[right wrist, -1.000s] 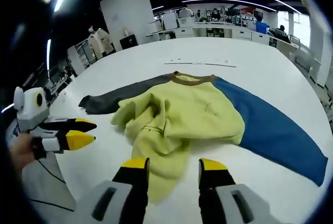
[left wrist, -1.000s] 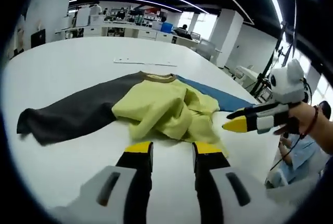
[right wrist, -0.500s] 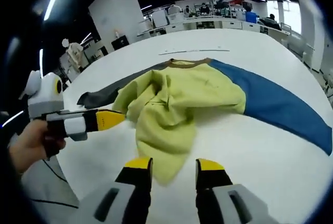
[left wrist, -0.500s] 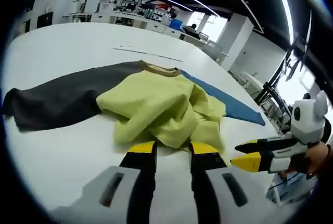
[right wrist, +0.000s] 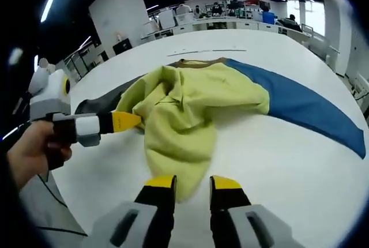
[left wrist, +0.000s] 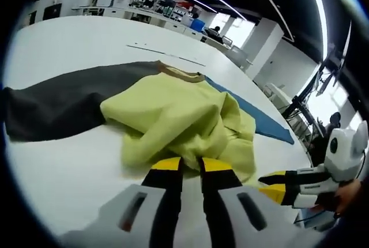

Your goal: Fold the garment on the visible template until the final outline fits inside the template.

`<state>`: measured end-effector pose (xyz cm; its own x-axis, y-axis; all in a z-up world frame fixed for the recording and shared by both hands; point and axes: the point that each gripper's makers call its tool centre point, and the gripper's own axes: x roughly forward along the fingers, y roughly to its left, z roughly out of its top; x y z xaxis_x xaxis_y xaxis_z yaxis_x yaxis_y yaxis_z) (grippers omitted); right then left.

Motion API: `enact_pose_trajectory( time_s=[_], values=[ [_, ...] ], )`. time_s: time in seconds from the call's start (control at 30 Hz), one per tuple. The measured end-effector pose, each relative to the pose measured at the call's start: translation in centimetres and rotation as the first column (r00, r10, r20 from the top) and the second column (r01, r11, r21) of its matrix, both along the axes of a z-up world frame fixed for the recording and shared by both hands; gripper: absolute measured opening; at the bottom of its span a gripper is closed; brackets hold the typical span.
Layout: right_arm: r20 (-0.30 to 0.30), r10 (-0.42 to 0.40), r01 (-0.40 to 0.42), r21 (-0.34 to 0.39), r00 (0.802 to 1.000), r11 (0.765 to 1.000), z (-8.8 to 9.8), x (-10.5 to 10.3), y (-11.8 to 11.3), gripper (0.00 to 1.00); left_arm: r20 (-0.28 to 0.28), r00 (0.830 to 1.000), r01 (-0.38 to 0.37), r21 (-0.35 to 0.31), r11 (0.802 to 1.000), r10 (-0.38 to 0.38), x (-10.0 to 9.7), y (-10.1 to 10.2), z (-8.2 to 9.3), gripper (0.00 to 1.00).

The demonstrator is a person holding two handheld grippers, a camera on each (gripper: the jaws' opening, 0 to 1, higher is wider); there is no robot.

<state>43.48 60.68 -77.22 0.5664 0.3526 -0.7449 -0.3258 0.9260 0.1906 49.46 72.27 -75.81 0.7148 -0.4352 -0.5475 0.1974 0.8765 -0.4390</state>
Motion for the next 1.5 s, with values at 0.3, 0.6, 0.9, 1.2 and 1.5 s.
enact_pose_trajectory(
  time_s=[0.3,0.6,0.9,1.2,1.5],
  values=[
    [0.021,0.001,0.001,-0.079,1.000,0.997,-0.3,0.5,-0.3,0.00,0.009,1.000,0.007,-0.015,1.000,-0.007,0.1,0.0,0.4,0.01],
    [0.010,0.000,0.000,0.000,1.000,1.000,0.5,0.4,-1.1,0.00,0.034,0.998,0.048,0.004,0.999,-0.048,-1.4,1.6,2.7,0.00],
    [0.054,0.047,-0.048,0.010,0.997,0.999,3.0,0.4,-2.5,0.00,0.054,0.993,0.105,0.057,0.993,-0.108,-3.3,3.3,5.3,0.00],
    [0.024,0.045,-0.046,0.047,0.999,0.998,4.5,-0.4,-4.4,0.00,0.004,0.979,0.201,0.115,0.973,-0.203,-6.6,4.6,6.5,0.00],
    [0.004,0.070,-0.070,0.064,0.998,0.995,6.0,-2.0,-6.3,0.00,-0.080,0.958,0.288,0.208,0.935,-0.277,-10.2,6.4,6.1,0.00]
  ],
)
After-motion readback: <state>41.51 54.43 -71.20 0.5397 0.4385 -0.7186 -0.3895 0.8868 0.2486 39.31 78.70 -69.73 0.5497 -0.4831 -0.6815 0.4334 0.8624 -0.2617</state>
